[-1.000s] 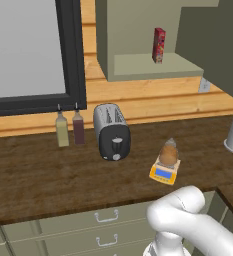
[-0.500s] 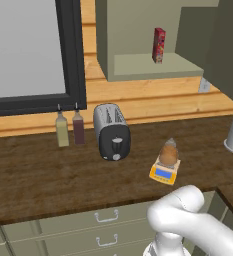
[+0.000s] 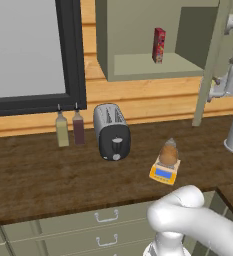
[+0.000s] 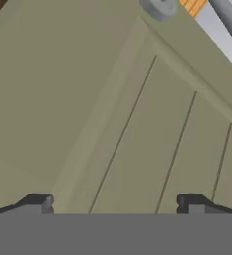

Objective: Pick the honey bottle and place it on the digital scale for weighing, and close the cabinet.

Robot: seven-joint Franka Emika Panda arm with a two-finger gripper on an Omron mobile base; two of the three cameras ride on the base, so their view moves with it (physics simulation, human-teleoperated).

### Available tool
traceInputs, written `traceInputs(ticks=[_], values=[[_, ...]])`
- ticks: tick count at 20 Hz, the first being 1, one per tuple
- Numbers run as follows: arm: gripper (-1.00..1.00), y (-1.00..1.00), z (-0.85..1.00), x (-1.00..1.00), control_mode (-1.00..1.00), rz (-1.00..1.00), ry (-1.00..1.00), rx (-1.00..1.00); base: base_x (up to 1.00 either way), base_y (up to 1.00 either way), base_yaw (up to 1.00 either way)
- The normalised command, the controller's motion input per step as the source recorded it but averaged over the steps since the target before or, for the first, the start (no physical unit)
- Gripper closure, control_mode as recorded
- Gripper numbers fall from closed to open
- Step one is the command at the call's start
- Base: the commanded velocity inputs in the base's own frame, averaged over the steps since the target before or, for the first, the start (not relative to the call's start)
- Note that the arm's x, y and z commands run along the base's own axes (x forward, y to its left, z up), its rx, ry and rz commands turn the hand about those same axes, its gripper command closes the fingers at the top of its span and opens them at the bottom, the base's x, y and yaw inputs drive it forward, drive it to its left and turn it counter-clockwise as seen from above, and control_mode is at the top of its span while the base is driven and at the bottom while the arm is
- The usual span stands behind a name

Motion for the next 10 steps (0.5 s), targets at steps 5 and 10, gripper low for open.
traceInputs(ticks=[5, 10], values=[[-1.0, 1.0, 0.01, 0.89, -1.0, -0.24, -0.04, -0.29, 0.0, 0.0, 0.0], [-1.0, 0.98, 0.0, 0.97, -1.0, -0.24, 0.0, -0.15, 0.0, 0.0, 0.0]])
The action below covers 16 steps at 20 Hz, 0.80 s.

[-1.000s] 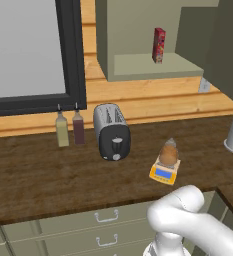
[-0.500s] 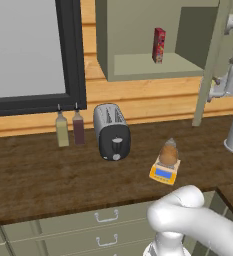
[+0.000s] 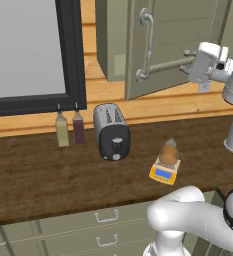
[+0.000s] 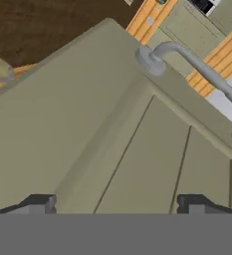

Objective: Pick the honey bottle and place it on the digital scale for weighing, and close the cabinet.

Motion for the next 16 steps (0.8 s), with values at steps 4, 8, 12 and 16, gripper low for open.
traceInputs(ticks=[4, 8, 12, 16], values=[[-1.0, 0.46, 0.0, 0.78, -1.0, -0.14, 0.04, -0.07, 0.0, 0.0, 0.0], [-1.0, 0.48, 0.0, 1.0, -1.0, -0.12, 0.01, -0.06, 0.0, 0.0, 0.0], [-1.0, 0.34, 0.0, 0.97, -1.0, -0.1, 0.0, -0.04, 0.0, 0.0, 0.0], [-1.0, 0.17, -0.12, 0.8, -1.0, -0.12, -0.03, -0.02, 0.0, 0.0, 0.0]])
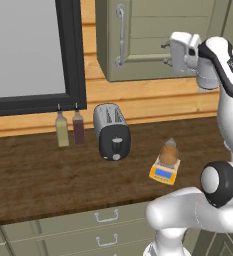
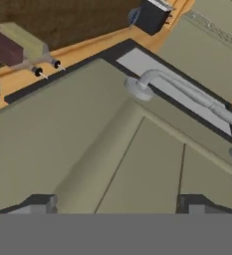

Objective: Pick the honey bottle and place it on the digital scale for weighing, and close the cabinet.

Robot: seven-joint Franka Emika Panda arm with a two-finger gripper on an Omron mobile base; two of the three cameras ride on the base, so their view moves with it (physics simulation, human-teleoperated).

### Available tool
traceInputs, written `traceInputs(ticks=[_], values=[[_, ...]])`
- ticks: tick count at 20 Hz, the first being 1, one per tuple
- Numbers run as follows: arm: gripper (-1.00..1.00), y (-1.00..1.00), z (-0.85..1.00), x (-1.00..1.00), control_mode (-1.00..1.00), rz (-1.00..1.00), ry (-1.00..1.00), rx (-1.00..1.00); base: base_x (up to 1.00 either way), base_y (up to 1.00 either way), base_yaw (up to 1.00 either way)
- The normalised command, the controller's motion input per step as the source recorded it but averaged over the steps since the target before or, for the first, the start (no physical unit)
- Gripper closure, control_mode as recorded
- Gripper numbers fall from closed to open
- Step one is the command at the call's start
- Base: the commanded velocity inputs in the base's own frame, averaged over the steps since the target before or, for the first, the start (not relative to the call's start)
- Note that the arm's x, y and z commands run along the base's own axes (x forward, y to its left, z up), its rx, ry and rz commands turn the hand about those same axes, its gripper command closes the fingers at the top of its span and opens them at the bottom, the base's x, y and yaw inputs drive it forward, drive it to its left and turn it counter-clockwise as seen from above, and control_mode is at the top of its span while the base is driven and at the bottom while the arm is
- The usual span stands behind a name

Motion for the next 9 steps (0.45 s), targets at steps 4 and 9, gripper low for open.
traceInputs(ticks=[4, 9], values=[[-1.0, 0.07, -0.4, 0.49, -1.0, -0.1, -0.21, 0.0, 0.0, 0.0, 0.0], [-1.0, 0.09, -0.54, 0.41, -1.0, -0.14, -0.24, 0.0, 0.0, 0.0, 0.0]])
